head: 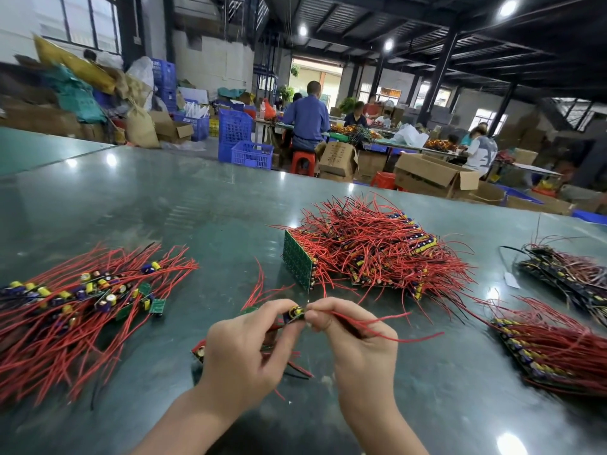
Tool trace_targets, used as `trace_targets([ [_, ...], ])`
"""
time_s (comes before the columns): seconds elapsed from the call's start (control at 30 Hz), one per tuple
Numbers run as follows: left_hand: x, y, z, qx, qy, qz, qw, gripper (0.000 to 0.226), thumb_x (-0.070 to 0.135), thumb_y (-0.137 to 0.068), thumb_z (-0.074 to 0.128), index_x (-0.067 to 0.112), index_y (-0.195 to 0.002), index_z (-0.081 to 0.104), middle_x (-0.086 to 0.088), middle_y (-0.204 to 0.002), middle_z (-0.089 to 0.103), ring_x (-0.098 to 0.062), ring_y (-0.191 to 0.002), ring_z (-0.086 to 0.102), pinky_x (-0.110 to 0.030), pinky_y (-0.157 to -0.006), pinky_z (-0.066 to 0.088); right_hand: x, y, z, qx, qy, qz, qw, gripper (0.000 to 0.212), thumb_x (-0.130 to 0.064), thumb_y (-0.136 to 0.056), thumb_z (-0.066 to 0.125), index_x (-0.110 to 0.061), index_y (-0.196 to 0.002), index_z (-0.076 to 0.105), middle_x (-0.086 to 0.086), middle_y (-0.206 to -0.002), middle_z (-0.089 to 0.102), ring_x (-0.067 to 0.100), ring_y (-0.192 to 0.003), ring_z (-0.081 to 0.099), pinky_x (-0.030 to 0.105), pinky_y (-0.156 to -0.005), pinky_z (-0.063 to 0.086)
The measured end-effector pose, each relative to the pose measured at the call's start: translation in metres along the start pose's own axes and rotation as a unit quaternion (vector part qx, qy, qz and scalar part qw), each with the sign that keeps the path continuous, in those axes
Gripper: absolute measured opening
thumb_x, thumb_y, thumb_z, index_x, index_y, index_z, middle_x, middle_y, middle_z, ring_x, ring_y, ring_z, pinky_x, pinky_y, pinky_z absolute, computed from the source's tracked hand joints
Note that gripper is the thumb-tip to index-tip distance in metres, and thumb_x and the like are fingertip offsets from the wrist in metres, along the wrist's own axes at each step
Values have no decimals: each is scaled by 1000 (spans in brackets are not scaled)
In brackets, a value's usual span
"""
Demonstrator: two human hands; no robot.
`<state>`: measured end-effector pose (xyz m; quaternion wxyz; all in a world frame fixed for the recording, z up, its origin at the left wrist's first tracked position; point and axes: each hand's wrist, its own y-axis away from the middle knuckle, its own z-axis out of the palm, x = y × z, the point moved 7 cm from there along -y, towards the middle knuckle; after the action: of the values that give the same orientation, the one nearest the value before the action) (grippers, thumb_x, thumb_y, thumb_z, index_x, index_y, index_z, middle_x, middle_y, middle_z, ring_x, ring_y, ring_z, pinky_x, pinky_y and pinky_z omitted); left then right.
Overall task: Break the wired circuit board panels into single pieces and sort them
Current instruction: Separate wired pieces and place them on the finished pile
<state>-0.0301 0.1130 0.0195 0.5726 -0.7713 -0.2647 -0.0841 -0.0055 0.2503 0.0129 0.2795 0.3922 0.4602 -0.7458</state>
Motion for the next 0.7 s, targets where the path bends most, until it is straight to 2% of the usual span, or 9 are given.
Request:
trace_targets([
  [0.07, -3, 0, 1, -5, 24, -38, 999, 19, 42, -80, 58, 26, -89, 63, 25, -64, 55, 14, -54, 47, -13, -51, 43, 7, 0, 1, -1, -29, 44, 999, 8, -8, -58, 73, -9, -66, 74, 3, -61, 67, 7, -57, 59, 16, -59, 47],
  [0.17, -12, 1, 1, -16, 19, -86, 996, 33, 56, -73, 60, 30, -91, 58, 18, -60, 59, 11, -52, 49, -23, -49, 49, 13, -3, 4, -36, -6, 97, 995, 10, 1, -62, 74, -9, -66, 74, 4, -62, 68, 8, -59, 61, 16, -59, 48],
  [0.27, -18, -2, -4, -14, 27, -88, 996, 38, 66, -78, 55, 30, -92, 58, 17, -62, 61, 3, -49, 52, -27, -47, 49, 14, -12, -3, -37, 14, 119, 992, 15, -16, -53, 78, -12, -67, 76, 5, -61, 68, 8, -57, 61, 15, -59, 49],
  [0.33, -19, -4, -8, -18, 13, -71, 997, 34, 61, -79, 56, 29, -90, 60, 17, -61, 59, 4, -47, 48, -25, -45, 46, 12, -17, -10, -36, 23, 120, 992, 18, -23, -52, 77, -14, -67, 76, 4, -58, 65, 7, -54, 57, 15, -56, 47],
  [0.47, -17, -5, -5, -43, 3, -44, 998, 27, 49, -81, 60, 25, -70, 67, 16, -56, 50, 9, -48, 36, -21, -44, 39, 15, -19, -13, -53, 24, 151, 987, 22, -28, -49, 77, -15, -67, 76, 3, -54, 63, 8, -50, 54, 16, -52, 46],
  [0.6, -19, -4, -1, -50, 36, -56, 996, 29, 48, -80, 61, 22, -69, 68, 12, -56, 54, 3, -47, 39, -25, -43, 41, 19, -22, -19, -20, 2, 158, 987, 20, -26, -51, 77, -13, -66, 76, 1, -60, 64, 8, -54, 55, 17, -53, 46],
  [0.7, -24, -2, 1, -56, 49, -74, 994, 30, 49, -79, 61, 22, -67, 68, 11, -54, 53, -2, -45, 38, -22, -42, 37, 18, -22, -22, -7, 0, 146, 989, 17, -26, -54, 75, -14, -66, 75, 0, -64, 65, 7, -57, 56, 16, -56, 48],
])
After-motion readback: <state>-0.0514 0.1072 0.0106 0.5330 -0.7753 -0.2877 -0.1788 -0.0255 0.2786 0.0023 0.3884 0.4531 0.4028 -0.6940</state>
